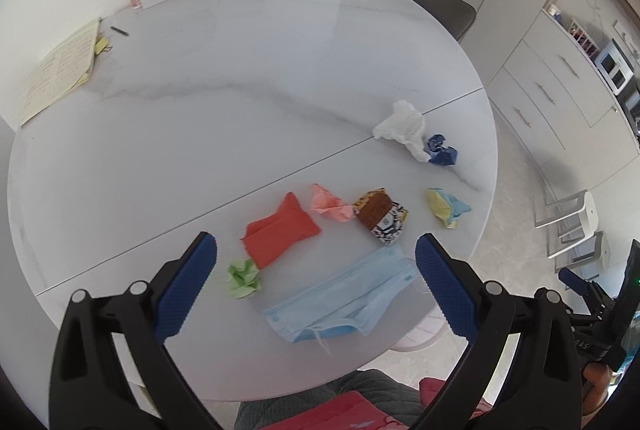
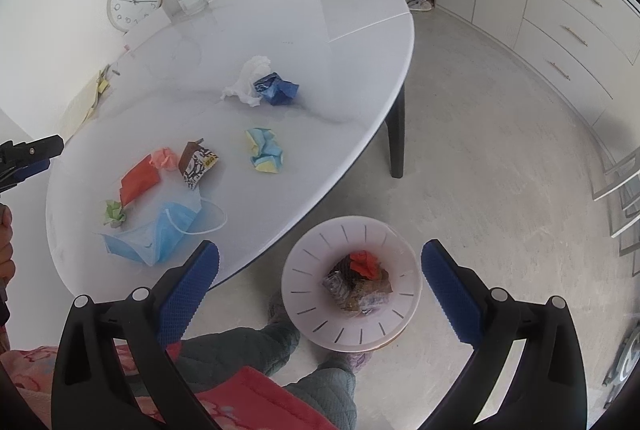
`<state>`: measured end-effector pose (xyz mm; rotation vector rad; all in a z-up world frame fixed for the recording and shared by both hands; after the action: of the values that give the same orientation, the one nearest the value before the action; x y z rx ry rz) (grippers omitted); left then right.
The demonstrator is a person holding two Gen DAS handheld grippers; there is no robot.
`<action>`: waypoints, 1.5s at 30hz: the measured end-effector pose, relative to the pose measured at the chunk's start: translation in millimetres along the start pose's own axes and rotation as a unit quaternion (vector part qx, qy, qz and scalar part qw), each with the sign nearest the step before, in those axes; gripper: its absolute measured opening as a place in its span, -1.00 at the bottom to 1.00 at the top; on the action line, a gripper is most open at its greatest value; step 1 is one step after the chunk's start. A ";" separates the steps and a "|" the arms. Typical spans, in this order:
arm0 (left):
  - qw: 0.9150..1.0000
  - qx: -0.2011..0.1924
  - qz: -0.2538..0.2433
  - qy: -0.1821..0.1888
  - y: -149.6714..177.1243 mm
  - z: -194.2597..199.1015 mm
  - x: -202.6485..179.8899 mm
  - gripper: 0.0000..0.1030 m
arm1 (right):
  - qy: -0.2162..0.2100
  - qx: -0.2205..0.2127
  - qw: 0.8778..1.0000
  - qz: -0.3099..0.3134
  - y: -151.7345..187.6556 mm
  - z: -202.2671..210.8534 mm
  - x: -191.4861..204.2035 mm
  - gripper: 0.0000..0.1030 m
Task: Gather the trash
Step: 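Grasp the brown-and-white milk carton with the right tool while the left tool reaches the green paper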
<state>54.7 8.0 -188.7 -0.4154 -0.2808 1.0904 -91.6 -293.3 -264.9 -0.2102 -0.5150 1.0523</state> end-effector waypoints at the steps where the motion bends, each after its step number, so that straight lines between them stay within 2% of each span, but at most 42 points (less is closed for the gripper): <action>1: 1.000 0.000 0.001 -0.002 1.5 0.2 3.5 0.85 | -0.002 0.001 1.000 0.003 -0.3 -0.6 3.5 0.95; 7: 1.000 -0.001 0.002 -0.016 13.8 2.6 27.5 0.85 | -0.028 0.005 0.999 0.030 -6.2 -7.7 36.0 0.95; 13: 1.000 0.009 -0.011 -0.001 30.3 -0.2 41.0 0.85 | -0.054 0.009 0.996 0.077 -12.5 -21.4 78.1 0.95; 19: 1.000 0.026 -0.007 -0.003 52.6 -11.5 57.7 0.85 | -0.074 0.032 0.989 0.122 -11.7 -47.3 116.6 0.95; 24: 0.999 0.048 0.005 0.007 68.5 -39.5 65.9 0.85 | -0.068 0.053 0.986 0.146 -16.1 -73.7 134.5 0.95; 29: 0.996 0.083 -0.005 0.018 77.4 -84.0 62.3 0.83 | -0.055 0.063 0.985 0.154 -23.6 -88.7 142.0 0.95; 32: 0.994 0.108 -0.011 0.025 84.0 -107.1 60.6 0.62 | -0.052 0.068 0.984 0.158 -25.6 -93.2 143.3 0.95; 35: 0.992 0.121 -0.005 0.030 88.3 -120.0 61.4 0.56 | -0.047 0.071 0.983 0.163 -27.3 -98.5 143.4 0.94; 36: 0.992 0.122 -0.002 0.030 89.1 -122.2 61.9 0.54 | -0.047 0.073 0.983 0.164 -27.6 -100.0 143.4 0.93; 38: 0.992 0.123 0.001 0.032 89.7 -125.0 62.5 0.34 | -0.049 0.079 0.982 0.163 -28.5 -103.3 143.3 0.86; 39: 0.992 0.123 0.000 0.030 89.4 -125.7 62.9 0.33 | -0.049 0.079 0.982 0.164 -29.1 -104.7 143.3 0.86; 45: 0.993 0.117 -0.016 0.024 86.1 -124.3 62.2 -0.12 | -0.053 0.087 0.980 0.174 -31.9 -114.7 149.2 0.81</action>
<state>65.6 74.9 -337.5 -0.2265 -0.1140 1.0663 48.8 -170.5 -305.7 -0.0898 -0.4886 1.4489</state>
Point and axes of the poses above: each gripper's, at about its wrist camera, not at the fingertips, and z roughly against the way its jaws point, x to its left, y to its underside, the point moved 9 cm from there along -z, roughly the way its jaws point, and after that the axes turned 15 degrees about -z, right-handed, at the moved point
